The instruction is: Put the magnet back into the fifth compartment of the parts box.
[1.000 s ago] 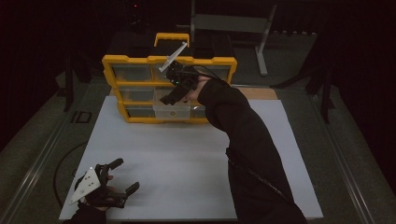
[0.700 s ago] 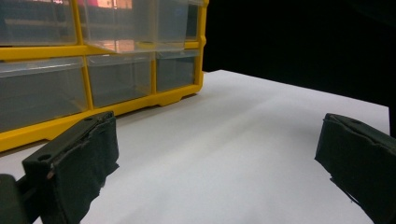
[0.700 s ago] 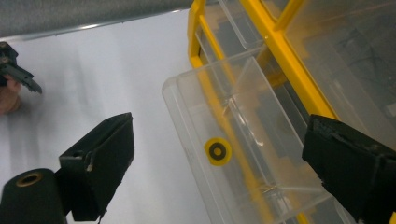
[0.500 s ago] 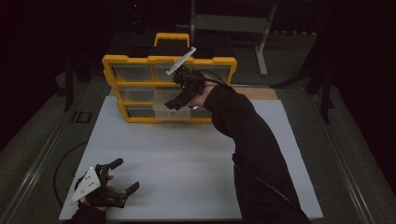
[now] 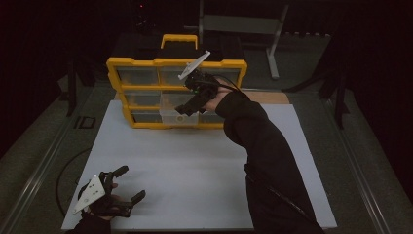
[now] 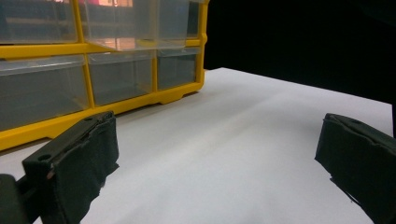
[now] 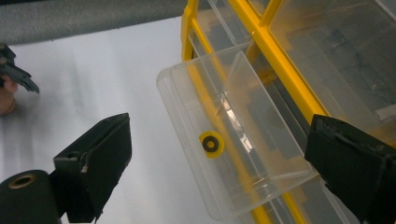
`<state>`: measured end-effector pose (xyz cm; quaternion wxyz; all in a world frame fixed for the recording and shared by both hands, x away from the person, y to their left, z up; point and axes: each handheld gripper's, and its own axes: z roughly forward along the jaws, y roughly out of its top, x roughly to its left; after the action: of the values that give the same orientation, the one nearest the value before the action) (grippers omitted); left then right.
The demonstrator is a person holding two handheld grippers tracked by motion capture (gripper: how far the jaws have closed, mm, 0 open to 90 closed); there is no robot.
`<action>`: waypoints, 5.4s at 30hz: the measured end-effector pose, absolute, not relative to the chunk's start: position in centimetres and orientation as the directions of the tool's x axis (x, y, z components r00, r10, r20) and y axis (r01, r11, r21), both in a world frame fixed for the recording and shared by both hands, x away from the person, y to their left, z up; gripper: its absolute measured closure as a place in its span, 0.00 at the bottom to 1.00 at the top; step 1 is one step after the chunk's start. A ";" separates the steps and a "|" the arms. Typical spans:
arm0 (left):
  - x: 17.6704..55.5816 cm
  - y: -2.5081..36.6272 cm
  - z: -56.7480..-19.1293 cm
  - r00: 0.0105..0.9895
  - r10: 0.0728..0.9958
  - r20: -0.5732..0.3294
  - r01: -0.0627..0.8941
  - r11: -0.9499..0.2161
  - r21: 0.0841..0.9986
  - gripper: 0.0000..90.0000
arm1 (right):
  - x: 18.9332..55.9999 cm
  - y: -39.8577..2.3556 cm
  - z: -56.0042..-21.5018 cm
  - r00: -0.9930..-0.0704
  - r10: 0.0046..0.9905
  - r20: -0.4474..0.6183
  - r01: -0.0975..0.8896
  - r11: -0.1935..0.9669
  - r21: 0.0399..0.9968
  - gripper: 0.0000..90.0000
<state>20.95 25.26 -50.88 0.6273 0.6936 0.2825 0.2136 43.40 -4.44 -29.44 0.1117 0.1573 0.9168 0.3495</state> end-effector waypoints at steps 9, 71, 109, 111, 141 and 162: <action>20.9 25.3 -50.9 0.750 0.658 -0.062 0.126 -0.051 0.991 0.00 | 43.2 -5.9 -29.8 -0.923 0.377 -0.077 0.224 0.689 0.689 0.08; 21.0 25.1 -51.0 0.748 0.662 -0.054 0.132 -0.069 0.989 0.00 | 38.3 -17.7 -38.0 -0.861 0.506 -0.047 0.289 0.564 0.773 0.09; 21.1 25.0 -51.1 0.747 0.663 -0.051 0.134 -0.076 0.988 0.00 | 32.9 -22.4 -45.5 -0.845 0.535 -0.007 0.333 0.536 0.776 0.09; 21.1 25.0 -51.1 0.747 0.663 -0.050 0.133 -0.077 0.988 0.00 | 32.7 -22.6 -46.0 -0.845 0.534 0.010 0.340 0.524 0.781 0.09; 21.1 25.0 -51.0 0.749 0.661 -0.048 0.132 -0.078 0.988 0.00 | 28.0 -25.8 -49.6 -0.794 0.608 0.019 0.356 0.440 0.825 0.09; 21.2 24.8 -51.1 0.751 0.658 -0.050 0.133 -0.077 0.988 0.00 | 26.4 -28.8 -50.0 -0.720 0.694 -0.003 0.349 0.365 0.863 0.09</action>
<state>21.20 24.84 -51.05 0.6182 0.7024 0.2817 0.2124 26.42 -28.76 -50.01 0.1872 0.3241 0.8047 0.4608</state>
